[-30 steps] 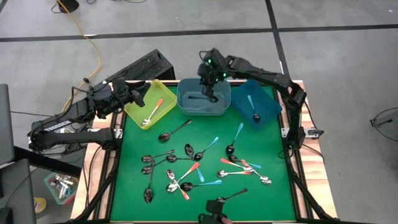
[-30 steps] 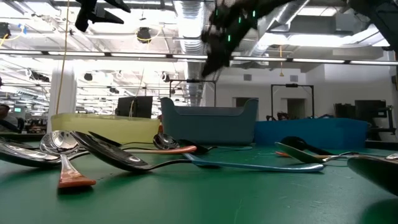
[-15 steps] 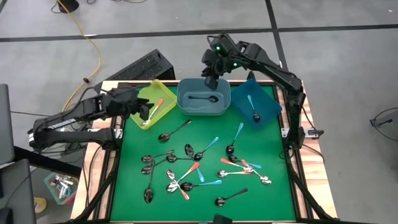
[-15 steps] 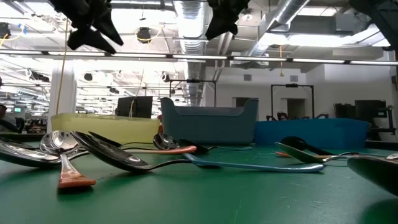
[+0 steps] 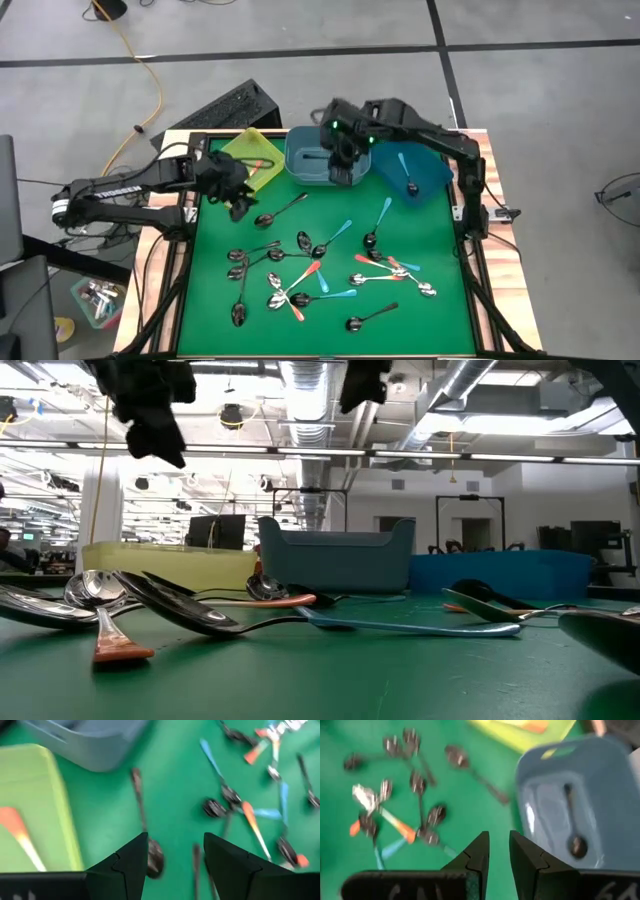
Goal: Sort silverware by color (type)
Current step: Put the black spoon into the light blue bin
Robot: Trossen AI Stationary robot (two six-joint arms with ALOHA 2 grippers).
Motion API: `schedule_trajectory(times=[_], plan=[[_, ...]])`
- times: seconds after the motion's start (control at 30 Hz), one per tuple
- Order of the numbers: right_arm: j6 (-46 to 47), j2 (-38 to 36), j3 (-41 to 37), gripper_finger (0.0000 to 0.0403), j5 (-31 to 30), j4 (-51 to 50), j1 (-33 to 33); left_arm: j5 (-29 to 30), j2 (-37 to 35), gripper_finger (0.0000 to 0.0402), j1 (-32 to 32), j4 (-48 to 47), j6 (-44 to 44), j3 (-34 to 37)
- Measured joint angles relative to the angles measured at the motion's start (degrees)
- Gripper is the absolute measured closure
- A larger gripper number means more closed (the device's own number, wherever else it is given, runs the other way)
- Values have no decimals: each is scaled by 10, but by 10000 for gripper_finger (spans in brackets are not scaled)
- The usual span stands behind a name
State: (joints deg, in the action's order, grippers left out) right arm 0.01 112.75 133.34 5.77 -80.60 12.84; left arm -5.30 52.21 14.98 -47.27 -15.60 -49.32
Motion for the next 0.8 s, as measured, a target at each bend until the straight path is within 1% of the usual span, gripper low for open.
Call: schedule_trajectory(times=[0.1, 0.17, 0.23, 0.3, 0.33, 0.37, 0.5, 0.63, 0.73, 0.8], plan=[[0, -3, 0, 316, -2, -67, -35, -29, -12, 226, -45, -17, 2, 0], [0, -6, 0, 316, -3, -97, -60, -52, -18, 226, -79, -19, -13, 0], [6, -17, -8, 316, -3, -91, -86, -63, -17, 226, -119, -17, -47, 0], [1, -31, -9, 316, -3, -92, -116, -60, -9, 226, -164, -15, -89, 0], [-2, -36, -8, 316, -7, -93, -130, -57, -2, 226, -186, -14, -112, 0], [3, -42, -8, 316, -23, -94, -143, -49, 7, 226, -209, -14, -138, 0], [56, -57, -9, 316, -91, -94, -190, -4, 46, 226, -287, -15, -267, 0], [105, -71, -9, 316, -156, -94, -235, 61, 80, 226, -347, -20, -443, 0], [146, -76, -9, 316, -176, -94, -261, 94, 98, 226, -394, -24, -577, 0], [167, -76, -9, 316, -178, -94, -278, 106, 111, 226, -427, -24, -653, 0]])
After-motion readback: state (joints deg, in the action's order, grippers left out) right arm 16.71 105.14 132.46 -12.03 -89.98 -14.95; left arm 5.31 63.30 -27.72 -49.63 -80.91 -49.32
